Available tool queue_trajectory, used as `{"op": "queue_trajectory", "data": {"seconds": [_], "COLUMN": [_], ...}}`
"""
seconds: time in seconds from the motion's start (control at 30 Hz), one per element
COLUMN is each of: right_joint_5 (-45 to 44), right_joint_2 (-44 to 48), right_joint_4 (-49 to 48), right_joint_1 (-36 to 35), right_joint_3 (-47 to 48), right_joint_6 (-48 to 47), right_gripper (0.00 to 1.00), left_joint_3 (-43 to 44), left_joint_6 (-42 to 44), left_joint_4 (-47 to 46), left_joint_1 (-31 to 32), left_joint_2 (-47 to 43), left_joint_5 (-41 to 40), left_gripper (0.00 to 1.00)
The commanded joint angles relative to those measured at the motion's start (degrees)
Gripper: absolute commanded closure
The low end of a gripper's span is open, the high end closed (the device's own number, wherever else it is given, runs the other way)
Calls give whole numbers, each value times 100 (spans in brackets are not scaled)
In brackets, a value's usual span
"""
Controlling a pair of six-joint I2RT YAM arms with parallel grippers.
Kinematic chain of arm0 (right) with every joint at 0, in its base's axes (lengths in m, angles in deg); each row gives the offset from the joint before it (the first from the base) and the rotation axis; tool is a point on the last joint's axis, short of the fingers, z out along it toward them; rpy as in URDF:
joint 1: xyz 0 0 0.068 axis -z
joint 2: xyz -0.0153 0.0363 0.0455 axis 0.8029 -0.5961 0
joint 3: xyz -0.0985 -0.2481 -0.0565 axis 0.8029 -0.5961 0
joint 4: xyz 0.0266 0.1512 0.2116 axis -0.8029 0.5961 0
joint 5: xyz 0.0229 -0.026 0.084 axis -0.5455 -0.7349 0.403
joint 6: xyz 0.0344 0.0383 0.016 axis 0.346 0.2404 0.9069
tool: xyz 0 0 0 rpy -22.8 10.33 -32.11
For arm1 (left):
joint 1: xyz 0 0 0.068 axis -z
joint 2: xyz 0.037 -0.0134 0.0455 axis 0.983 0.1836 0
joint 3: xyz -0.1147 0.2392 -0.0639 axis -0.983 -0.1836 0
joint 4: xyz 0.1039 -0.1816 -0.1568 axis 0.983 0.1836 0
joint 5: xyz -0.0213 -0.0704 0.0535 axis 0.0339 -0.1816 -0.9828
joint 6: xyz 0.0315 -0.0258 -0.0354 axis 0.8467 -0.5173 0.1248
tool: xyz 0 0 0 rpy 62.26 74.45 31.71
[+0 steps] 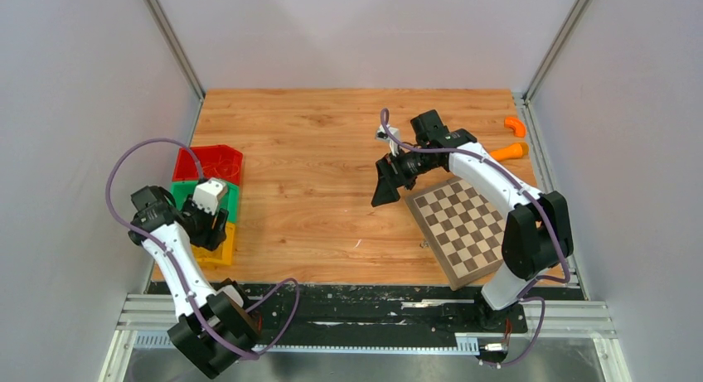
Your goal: Untangle the cables
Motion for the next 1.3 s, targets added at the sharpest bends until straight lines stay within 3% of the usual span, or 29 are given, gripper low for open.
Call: {"op": "queue_trajectory", "data": {"seconds": [0.0,0.3,0.83,1.27], "right_joint_5": [69,59,97,123], "right_joint_2": [54,-116,-260,-291], "right_joint_4": [-3,20,106,129], "right_joint_1": [-32,-38,-35,-30], "right_joint_3": [92,217,279,246], "right_joint_6": [-37,34,18,-5], "right_gripper": [0,0,0,0], "left_joint_3": [117,265,-115,-60], "left_joint_6": [1371,1860,2053,2410], "left_joint_4": [359,193,-898,-451], "left_joint_1": [94,229,404,747], "left_joint_2": [263,974,1432,1163], "left_joint_5": [-133,-485,-730,-399], "left_gripper": [33,46,52,53]}}
